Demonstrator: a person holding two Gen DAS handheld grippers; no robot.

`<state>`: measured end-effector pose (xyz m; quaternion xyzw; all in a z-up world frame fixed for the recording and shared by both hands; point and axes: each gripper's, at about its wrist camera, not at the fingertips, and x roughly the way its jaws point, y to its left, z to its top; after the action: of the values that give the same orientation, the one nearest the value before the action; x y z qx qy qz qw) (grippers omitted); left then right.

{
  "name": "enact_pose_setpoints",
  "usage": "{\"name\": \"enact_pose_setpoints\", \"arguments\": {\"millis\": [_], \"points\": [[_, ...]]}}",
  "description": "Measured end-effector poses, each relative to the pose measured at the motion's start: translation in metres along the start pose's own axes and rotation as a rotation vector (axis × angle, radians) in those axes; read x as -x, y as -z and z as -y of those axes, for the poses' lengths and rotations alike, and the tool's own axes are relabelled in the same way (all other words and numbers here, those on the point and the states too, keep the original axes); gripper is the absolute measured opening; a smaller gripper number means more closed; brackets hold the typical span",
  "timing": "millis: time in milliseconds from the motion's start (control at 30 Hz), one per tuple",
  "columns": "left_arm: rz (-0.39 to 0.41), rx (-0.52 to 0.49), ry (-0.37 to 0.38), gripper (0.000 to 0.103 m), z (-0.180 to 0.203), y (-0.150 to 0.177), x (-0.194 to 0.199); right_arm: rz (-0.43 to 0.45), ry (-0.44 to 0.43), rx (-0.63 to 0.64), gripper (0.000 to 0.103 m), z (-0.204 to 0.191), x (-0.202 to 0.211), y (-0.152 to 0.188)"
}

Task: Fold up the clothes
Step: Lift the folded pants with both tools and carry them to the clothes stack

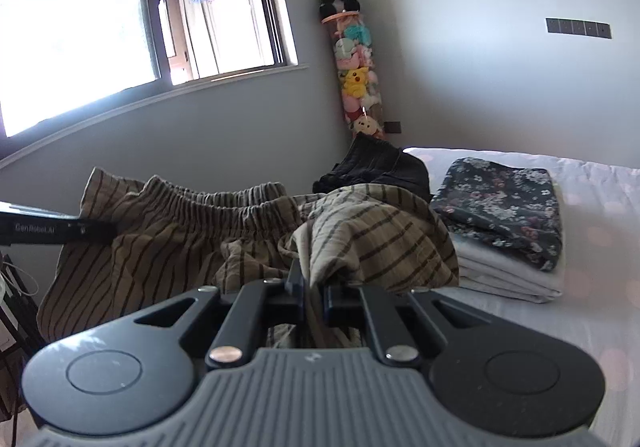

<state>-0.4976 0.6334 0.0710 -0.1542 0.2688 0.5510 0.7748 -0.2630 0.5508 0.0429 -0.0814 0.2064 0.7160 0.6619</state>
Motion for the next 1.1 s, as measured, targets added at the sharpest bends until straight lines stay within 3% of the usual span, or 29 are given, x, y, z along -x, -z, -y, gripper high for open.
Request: {"name": "enact_pose_setpoints", "arguments": {"millis": [167,333,467,900,967,1000,1033,1067,1100], "points": [[-0.045,-0.049,-0.008,0.007,-0.024,-0.001,-0.052,-0.041,0.016,0.003,0.01,-0.014,-0.052,0.014],[-0.124,-0.081,-0.029,0.007,-0.035,0.018,-0.11,-0.115,0.037,0.023,0.01,-0.015,-0.1,0.038],[-0.142,-0.096,-0.042,0.007,-0.04,0.037,-0.142,-0.155,0.058,0.031,0.01,-0.008,-0.12,0.059],[-0.17,-0.106,-0.044,0.008,-0.041,0.072,-0.18,-0.224,0.044,0.035,0.011,0.004,-0.146,0.085],[-0.152,-0.111,-0.057,0.01,-0.04,0.07,-0.175,-0.235,0.035,0.052,0.014,0.003,-0.144,0.081],[-0.143,-0.113,-0.066,0.015,-0.041,0.068,-0.17,-0.24,0.025,0.05,0.014,0.005,-0.142,0.078],[-0.132,-0.113,-0.077,0.021,-0.041,0.066,-0.165,-0.244,0.018,0.043,0.024,0.008,-0.139,0.074],[-0.122,-0.111,-0.084,0.023,-0.042,0.064,-0.16,-0.244,0.011,0.027,0.041,0.012,-0.135,0.071],[-0.112,-0.109,-0.086,0.026,-0.043,0.061,-0.153,-0.242,0.003,0.011,0.048,0.016,-0.13,0.067]]}}
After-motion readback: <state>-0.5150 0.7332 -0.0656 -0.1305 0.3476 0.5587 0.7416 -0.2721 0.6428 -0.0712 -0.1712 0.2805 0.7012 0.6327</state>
